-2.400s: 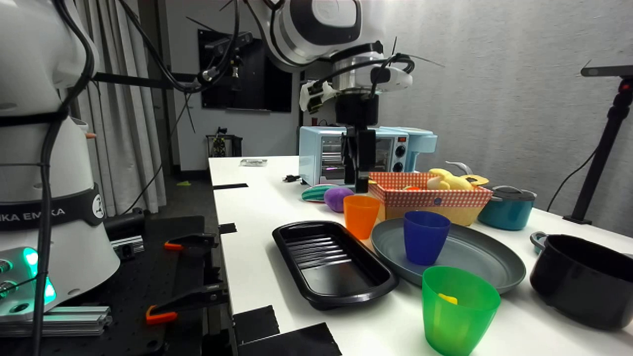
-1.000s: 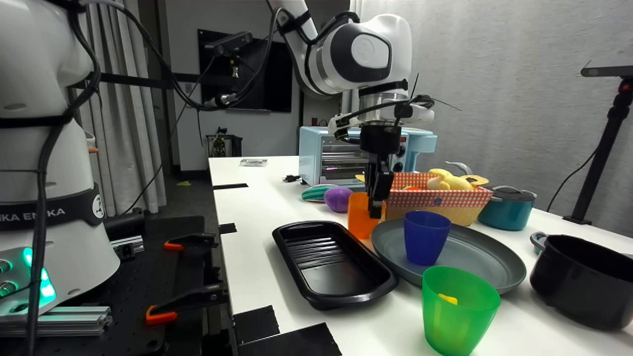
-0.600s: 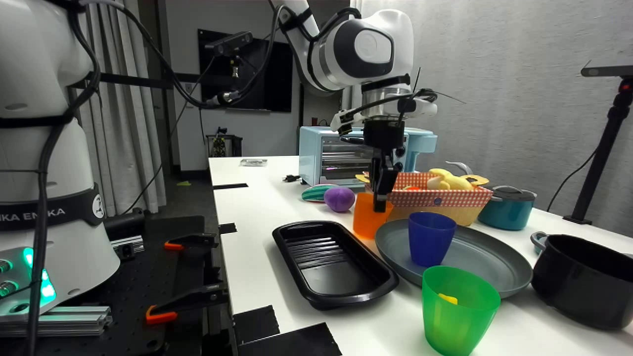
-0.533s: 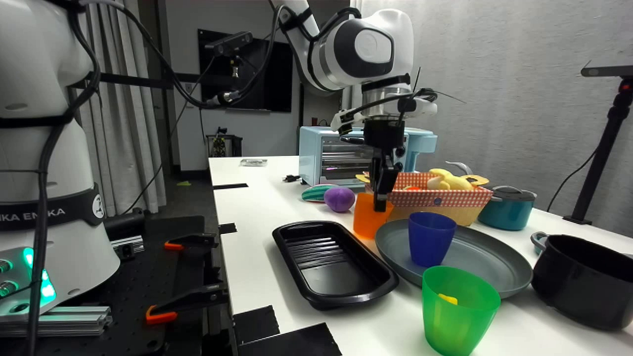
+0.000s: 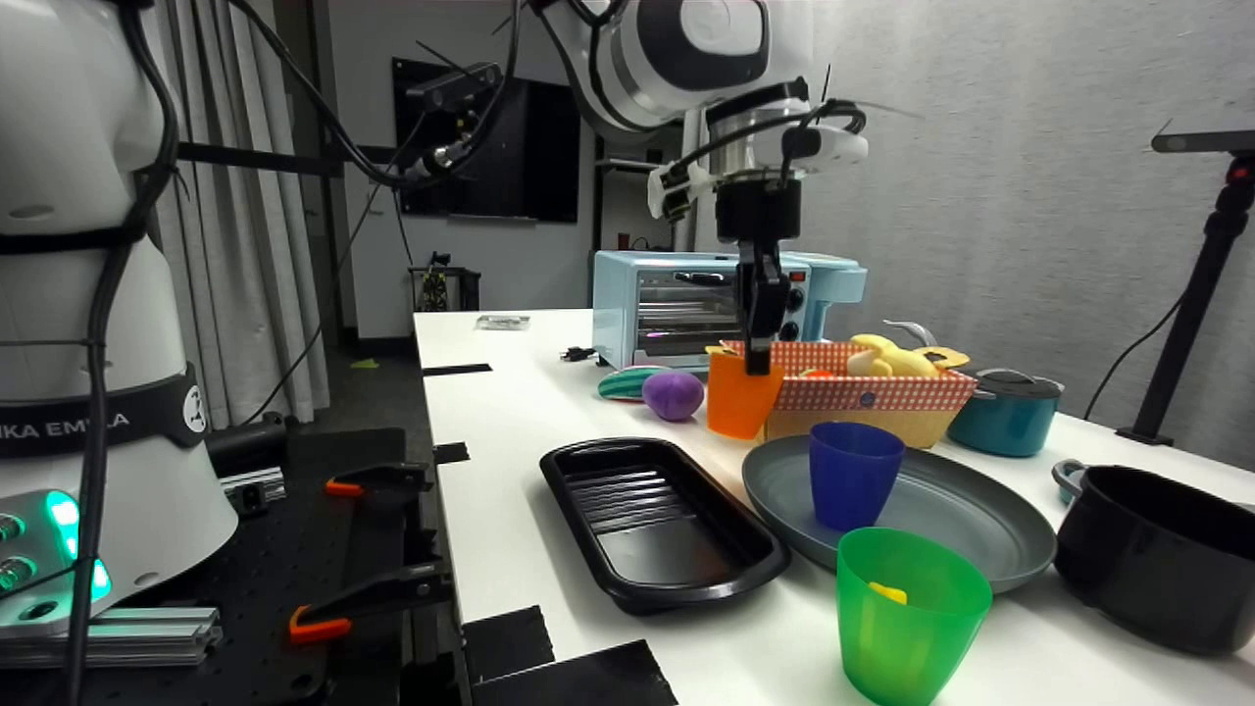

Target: Move the orange cup and put it in the blue cup

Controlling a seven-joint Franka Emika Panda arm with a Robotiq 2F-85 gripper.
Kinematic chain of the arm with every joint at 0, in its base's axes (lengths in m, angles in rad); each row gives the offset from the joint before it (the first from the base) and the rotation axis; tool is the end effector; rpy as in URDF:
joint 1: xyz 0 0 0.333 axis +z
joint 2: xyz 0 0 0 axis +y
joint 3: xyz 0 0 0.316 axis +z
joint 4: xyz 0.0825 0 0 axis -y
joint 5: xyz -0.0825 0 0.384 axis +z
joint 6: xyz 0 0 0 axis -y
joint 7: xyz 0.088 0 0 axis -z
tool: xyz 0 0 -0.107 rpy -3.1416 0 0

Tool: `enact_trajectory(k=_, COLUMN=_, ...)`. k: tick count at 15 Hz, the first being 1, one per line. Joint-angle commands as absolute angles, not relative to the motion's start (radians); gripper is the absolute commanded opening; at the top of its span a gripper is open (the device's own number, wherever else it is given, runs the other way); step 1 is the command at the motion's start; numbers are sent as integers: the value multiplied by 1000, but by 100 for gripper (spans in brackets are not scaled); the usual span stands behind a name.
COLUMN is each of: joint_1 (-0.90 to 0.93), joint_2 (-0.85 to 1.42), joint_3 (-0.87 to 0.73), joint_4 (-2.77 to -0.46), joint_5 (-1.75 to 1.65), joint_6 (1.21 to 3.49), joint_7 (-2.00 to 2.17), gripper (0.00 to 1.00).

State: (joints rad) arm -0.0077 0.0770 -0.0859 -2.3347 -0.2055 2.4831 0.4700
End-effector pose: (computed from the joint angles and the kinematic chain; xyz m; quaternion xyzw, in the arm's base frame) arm 0.5172 -0.0477 0.3102 0.9766 -0.2004 0.0477 0.0611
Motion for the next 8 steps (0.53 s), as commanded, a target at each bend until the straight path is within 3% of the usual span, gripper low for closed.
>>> enact_trajectory(k=1, joint_1=-32, joint_2=-65, joint_3=-95, joint_4=-2392, joint_5=-206, joint_6=2439, joint_7=486, gripper=1)
enact_trajectory(k=8, joint_1=-126, joint_2=-65, joint_3=-108, joint_4=-2366, joint_5=-241, joint_6=2465, joint_7=536, gripper=1)
